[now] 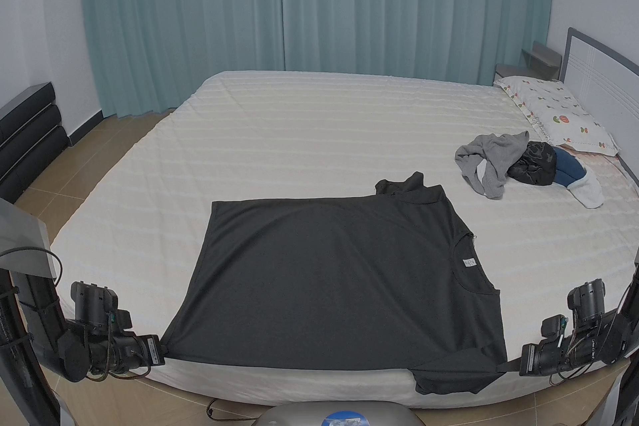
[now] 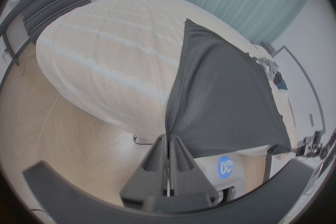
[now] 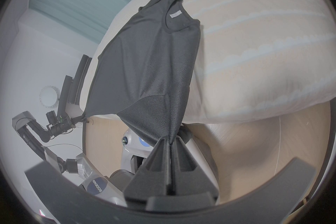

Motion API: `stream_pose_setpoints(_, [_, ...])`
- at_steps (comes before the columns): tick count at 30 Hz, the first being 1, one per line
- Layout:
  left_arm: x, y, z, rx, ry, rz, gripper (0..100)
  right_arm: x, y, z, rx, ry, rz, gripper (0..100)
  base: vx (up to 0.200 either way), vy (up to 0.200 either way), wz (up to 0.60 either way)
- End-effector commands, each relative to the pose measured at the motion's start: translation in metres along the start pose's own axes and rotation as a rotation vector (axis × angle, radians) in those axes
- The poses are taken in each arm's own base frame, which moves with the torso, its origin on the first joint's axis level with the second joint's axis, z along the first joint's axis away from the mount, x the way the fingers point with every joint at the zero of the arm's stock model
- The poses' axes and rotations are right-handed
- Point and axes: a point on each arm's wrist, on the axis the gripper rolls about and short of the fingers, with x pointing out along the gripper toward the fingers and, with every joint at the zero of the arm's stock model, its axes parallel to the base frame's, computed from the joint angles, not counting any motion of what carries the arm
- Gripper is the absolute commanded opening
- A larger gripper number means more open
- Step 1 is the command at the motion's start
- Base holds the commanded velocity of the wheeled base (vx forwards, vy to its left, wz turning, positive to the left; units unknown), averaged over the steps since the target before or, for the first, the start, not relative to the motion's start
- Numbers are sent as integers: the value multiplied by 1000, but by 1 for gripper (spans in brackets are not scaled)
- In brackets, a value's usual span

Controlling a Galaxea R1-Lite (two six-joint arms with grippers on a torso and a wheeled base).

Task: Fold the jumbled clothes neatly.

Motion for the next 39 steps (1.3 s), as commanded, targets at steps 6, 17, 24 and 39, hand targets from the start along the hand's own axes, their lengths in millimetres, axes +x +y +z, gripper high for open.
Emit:
stream_pose_setpoints(6, [-16, 1, -14, 80, 38, 10, 0, -12, 3, -9, -29, 23, -15, 0, 0, 0, 0])
stream_pose_setpoints(17, [-30, 2, -23, 171, 120, 28, 0, -15, 1, -16, -82, 73, -82, 0, 0, 0, 0])
stream_pose_setpoints(24, [-39, 0, -24, 185, 120, 39, 0, -21, 3, -22, -112, 99, -86, 0, 0, 0, 0])
stream_pose_setpoints(39, [-51, 0, -30, 264, 162, 79, 0, -35, 9, -31, -157, 116, -85, 0, 0, 0, 0])
